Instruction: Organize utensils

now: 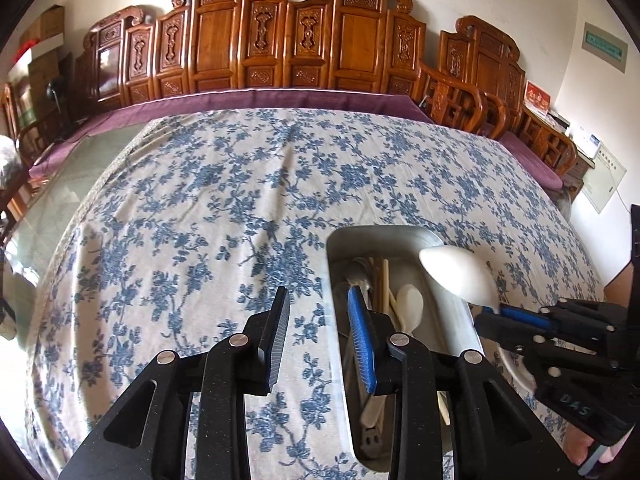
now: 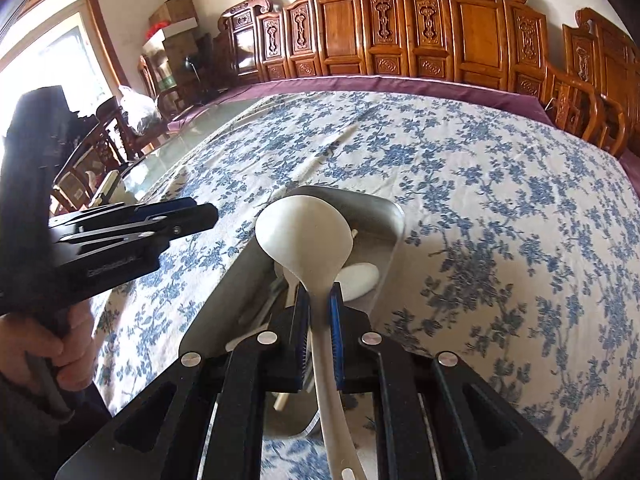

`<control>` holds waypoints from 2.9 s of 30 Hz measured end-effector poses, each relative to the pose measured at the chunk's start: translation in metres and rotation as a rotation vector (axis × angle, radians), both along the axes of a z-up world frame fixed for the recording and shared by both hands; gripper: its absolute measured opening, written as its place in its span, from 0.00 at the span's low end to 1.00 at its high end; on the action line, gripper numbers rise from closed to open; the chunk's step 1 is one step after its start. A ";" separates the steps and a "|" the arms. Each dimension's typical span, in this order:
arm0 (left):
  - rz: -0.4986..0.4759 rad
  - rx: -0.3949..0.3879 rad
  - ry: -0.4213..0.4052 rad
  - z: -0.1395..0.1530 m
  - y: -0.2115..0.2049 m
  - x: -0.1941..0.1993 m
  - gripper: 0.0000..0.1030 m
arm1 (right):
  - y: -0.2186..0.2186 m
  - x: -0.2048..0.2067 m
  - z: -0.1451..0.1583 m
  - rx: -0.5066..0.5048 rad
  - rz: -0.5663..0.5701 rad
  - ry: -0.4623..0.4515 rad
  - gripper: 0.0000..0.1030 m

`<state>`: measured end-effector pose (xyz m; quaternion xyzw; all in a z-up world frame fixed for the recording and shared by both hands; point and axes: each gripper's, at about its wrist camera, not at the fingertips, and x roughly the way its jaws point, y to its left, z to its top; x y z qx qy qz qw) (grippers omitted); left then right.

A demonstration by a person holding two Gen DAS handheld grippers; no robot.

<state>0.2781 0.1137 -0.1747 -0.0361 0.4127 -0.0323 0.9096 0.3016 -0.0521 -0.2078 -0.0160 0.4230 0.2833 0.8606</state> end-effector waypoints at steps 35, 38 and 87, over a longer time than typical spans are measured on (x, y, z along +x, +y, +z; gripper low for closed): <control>0.012 -0.004 0.004 -0.001 0.008 0.001 0.28 | 0.033 0.045 -0.031 0.113 -0.108 0.154 0.14; 0.014 -0.004 0.005 -0.001 0.008 0.002 0.28 | 0.032 0.045 -0.031 0.084 -0.107 0.137 0.14; -0.072 0.087 -0.074 0.019 -0.062 -0.040 0.82 | -0.089 -0.047 0.026 -0.072 -0.205 -0.178 0.97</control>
